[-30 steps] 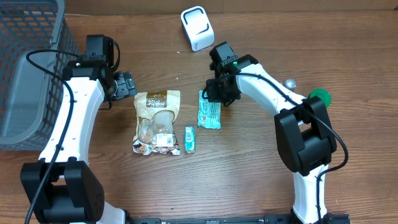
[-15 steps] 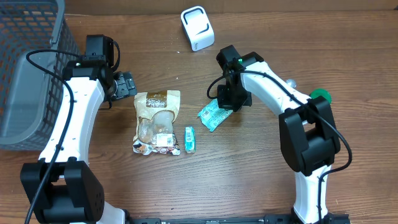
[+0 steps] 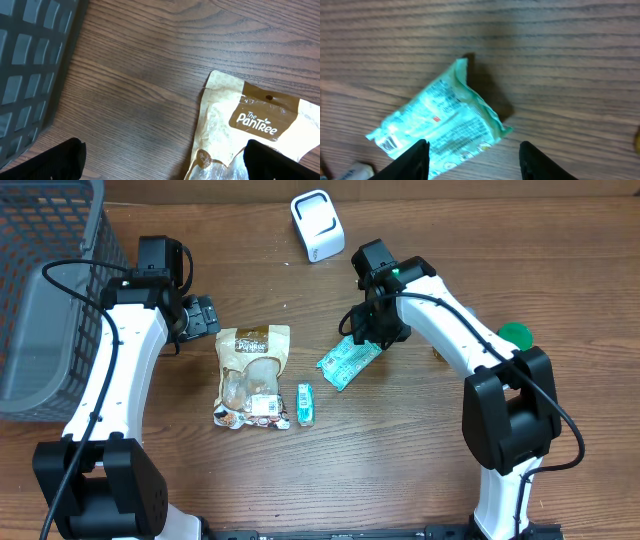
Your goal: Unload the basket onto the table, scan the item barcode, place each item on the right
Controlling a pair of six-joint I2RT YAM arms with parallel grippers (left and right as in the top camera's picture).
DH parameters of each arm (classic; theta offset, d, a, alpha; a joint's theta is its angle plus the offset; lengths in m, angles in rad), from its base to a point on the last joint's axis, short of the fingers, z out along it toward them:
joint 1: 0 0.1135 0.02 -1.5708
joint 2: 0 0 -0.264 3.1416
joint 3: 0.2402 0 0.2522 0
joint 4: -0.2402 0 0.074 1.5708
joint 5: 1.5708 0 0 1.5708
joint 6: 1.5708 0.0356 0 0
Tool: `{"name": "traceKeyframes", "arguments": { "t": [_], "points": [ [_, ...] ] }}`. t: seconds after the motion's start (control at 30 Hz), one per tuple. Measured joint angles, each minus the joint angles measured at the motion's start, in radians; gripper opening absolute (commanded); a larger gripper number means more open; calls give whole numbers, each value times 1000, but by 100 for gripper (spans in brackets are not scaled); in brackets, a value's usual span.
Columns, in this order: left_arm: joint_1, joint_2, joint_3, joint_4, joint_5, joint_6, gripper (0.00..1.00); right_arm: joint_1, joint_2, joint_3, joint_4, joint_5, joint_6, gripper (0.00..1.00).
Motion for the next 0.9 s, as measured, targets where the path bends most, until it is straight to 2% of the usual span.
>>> {"name": "traceKeyframes", "arguments": {
  "t": [0.17, 0.53, 0.9],
  "points": [
    [0, 0, 0, 0, 0, 0, 99, -11, 6, 0, -13, -9, -23, 59],
    [0, 0, 0, 0, 0, 0, 99, -14, 11, -64, 93, -80, -68, 63],
    [0, 0, 0, 0, 0, 0, 99, -15, 15, -169, 200, -83, -67, 62]
  ]
}}
